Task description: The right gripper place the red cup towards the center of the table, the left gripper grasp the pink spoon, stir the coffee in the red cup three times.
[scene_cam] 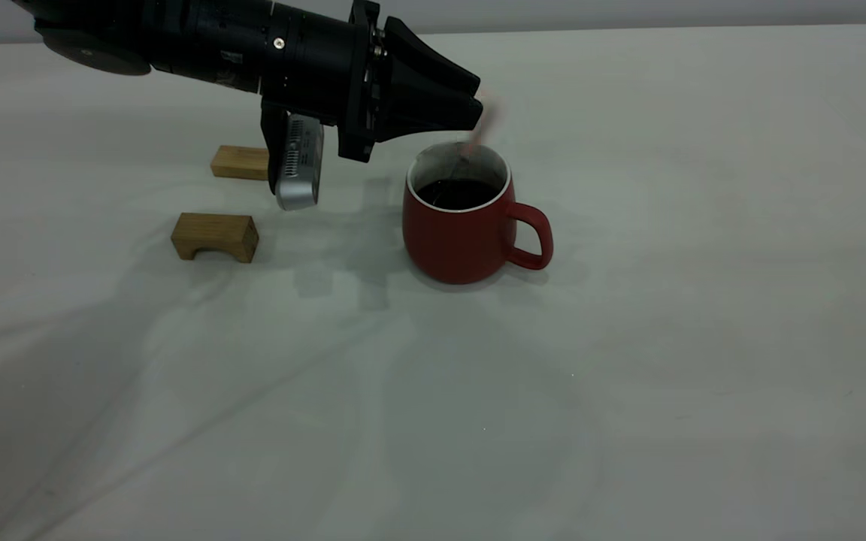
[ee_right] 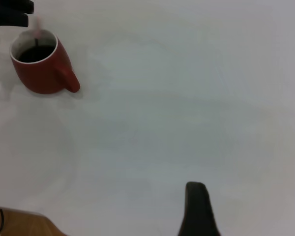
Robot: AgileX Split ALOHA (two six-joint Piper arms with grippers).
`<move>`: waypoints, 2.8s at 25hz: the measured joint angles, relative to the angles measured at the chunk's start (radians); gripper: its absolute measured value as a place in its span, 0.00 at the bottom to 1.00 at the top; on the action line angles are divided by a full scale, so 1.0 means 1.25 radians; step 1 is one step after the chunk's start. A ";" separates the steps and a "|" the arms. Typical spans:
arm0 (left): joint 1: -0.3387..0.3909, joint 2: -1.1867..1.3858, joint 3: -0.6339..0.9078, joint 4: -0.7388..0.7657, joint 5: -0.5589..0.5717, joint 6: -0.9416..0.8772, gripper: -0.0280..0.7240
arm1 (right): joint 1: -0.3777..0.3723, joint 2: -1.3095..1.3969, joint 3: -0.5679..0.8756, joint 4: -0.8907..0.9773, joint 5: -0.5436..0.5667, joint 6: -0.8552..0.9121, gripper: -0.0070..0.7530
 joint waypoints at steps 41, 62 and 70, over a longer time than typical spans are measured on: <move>0.198 -1.310 0.351 1.361 0.180 0.435 0.52 | 0.000 0.000 0.000 0.000 0.000 0.000 0.78; 0.154 -1.976 0.732 1.297 0.150 0.458 0.52 | 0.000 0.000 0.000 0.000 0.000 0.000 0.78; 0.154 -1.976 0.732 1.297 0.150 0.464 0.52 | 0.000 0.000 0.000 0.000 0.000 0.000 0.78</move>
